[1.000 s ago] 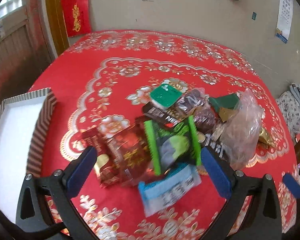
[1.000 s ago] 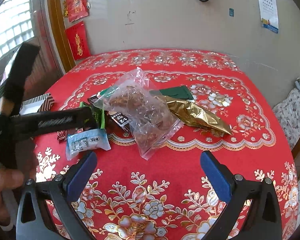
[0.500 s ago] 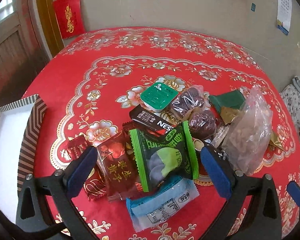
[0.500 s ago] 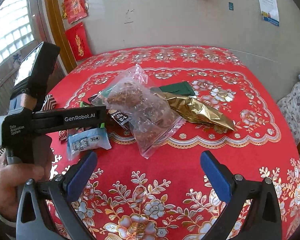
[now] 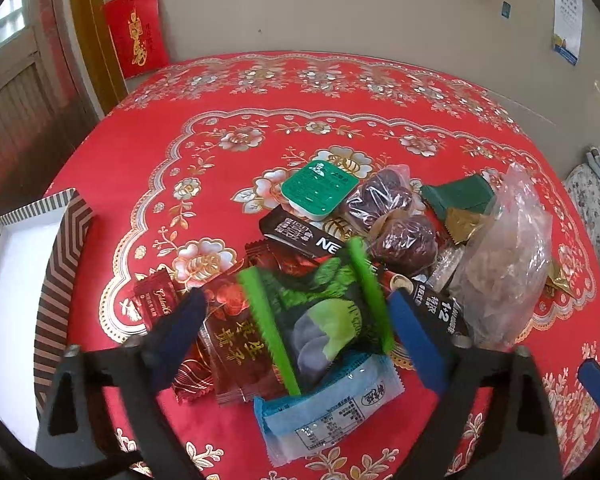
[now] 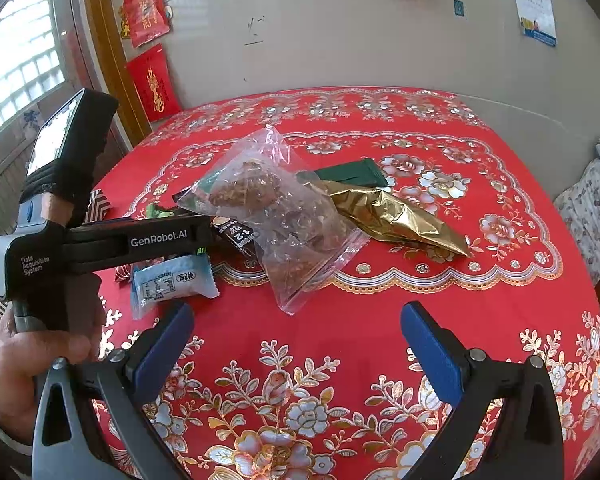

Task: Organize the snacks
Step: 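Grasp the green-and-black wrapped snack with the left gripper, then grasp the light-blue wrapped bar with the right gripper while the left gripper holds the green snack, then carry both snacks over the white tray and open both grippers, then move both grippers back from the tray to the snack pile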

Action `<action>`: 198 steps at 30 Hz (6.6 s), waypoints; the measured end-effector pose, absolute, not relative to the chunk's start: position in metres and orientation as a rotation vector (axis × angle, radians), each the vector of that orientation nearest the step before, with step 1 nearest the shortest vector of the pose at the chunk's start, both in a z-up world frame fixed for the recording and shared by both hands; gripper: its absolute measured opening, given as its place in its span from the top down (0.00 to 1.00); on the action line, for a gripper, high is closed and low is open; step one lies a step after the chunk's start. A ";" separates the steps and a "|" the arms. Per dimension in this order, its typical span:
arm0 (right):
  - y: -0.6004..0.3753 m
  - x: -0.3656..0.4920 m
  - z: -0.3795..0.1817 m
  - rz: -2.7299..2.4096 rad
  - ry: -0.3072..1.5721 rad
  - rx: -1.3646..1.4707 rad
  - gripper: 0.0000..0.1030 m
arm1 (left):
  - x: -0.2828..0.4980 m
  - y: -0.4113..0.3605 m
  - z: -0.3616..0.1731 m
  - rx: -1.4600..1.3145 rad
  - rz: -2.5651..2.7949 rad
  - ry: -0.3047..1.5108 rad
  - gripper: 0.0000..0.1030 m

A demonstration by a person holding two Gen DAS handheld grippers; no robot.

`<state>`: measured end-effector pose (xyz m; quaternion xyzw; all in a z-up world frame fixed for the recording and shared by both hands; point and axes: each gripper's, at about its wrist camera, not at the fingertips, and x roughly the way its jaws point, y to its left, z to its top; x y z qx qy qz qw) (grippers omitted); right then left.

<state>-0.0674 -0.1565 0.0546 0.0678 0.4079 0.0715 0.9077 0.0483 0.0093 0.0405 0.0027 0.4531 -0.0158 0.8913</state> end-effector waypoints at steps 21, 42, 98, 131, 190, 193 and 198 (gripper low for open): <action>-0.063 -0.028 0.043 0.598 0.832 -0.192 0.00 | 0.003 0.096 0.078 -0.093 -0.037 0.851 0.54; -0.059 -0.003 0.014 0.634 0.945 -0.151 0.85 | -0.015 0.105 0.062 -0.095 -0.041 0.882 0.54; 0.147 0.011 0.063 0.943 0.994 -0.197 0.84 | 0.003 0.303 0.075 -0.080 0.261 0.967 0.54; 0.154 0.045 0.071 0.853 0.944 -0.169 0.42 | 0.056 0.345 0.051 -0.184 0.364 1.015 0.15; -0.058 0.014 0.038 0.686 0.918 0.316 0.23 | -0.019 0.154 0.080 -0.094 0.190 0.855 0.07; -0.056 0.032 0.027 0.719 0.955 0.422 0.23 | -0.017 0.160 0.080 -0.100 0.200 0.856 0.07; -0.045 0.049 0.016 0.741 1.008 0.441 0.23 | -0.013 0.163 0.076 -0.097 0.210 0.864 0.07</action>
